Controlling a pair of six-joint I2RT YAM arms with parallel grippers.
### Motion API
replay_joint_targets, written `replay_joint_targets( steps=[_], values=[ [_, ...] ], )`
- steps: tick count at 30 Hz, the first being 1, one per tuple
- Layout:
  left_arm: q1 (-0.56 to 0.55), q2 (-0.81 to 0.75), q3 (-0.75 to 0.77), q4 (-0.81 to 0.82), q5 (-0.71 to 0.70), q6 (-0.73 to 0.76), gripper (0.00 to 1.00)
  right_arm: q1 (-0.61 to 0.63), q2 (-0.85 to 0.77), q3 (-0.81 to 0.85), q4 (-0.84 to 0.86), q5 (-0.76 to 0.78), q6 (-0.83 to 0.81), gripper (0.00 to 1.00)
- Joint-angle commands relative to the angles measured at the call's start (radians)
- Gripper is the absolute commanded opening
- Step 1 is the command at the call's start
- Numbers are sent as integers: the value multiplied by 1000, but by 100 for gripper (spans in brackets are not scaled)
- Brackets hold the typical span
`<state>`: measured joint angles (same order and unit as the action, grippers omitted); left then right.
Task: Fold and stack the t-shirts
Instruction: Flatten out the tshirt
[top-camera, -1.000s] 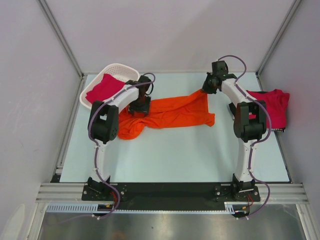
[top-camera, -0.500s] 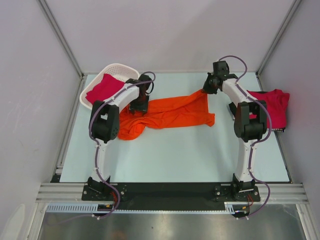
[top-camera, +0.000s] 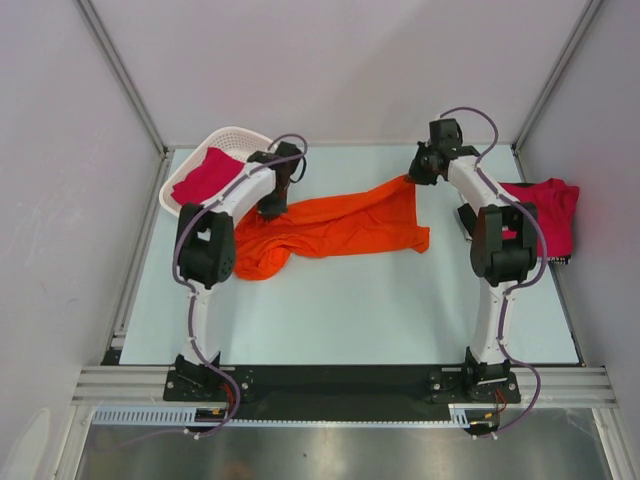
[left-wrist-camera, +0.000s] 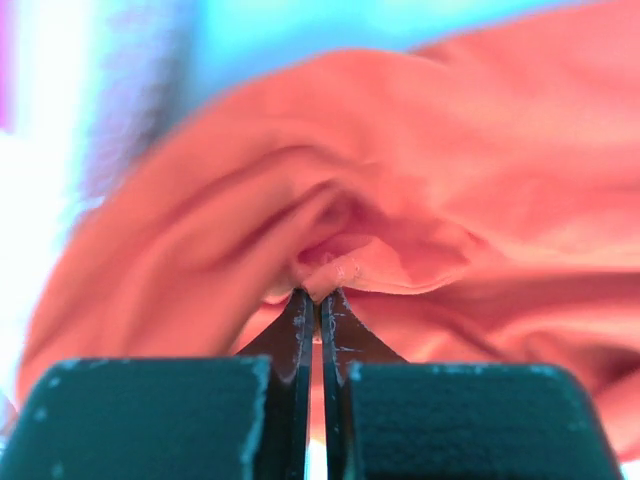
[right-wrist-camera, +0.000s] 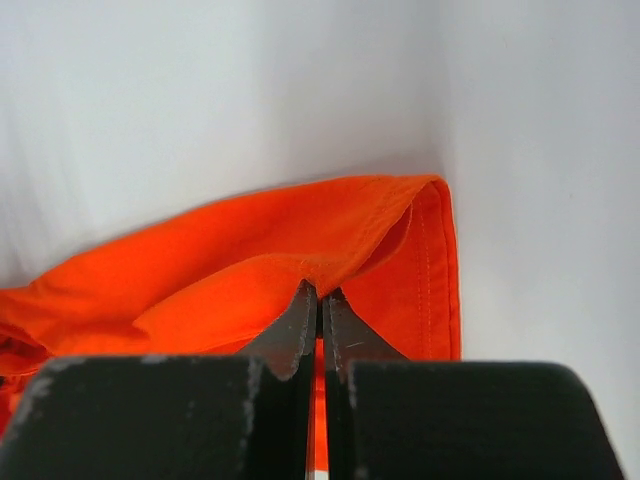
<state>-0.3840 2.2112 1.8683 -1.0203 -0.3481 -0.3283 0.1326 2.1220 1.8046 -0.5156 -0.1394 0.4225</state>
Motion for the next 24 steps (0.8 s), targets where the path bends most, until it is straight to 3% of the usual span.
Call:
replay_joint_targets(
  steps=[1, 7, 14, 19, 24],
  values=[
    [-1, -223, 98, -6, -170, -95, 0, -13, -160, 50, 58, 24, -22, 0],
    [-4, -360, 218, 14, -288, -144, 0, -30, -244, 167, 58, 43, -22, 0],
    [-24, -563, 232, 118, -354, -106, 0, -33, -471, 136, 75, 72, -54, 0],
    [-61, -746, 51, 158, -394, -103, 0, -33, -742, -84, 75, 75, -80, 0],
    [-186, -1031, -179, 259, -495, -63, 0, -27, -1100, -244, 34, 128, -119, 0]
  ],
)
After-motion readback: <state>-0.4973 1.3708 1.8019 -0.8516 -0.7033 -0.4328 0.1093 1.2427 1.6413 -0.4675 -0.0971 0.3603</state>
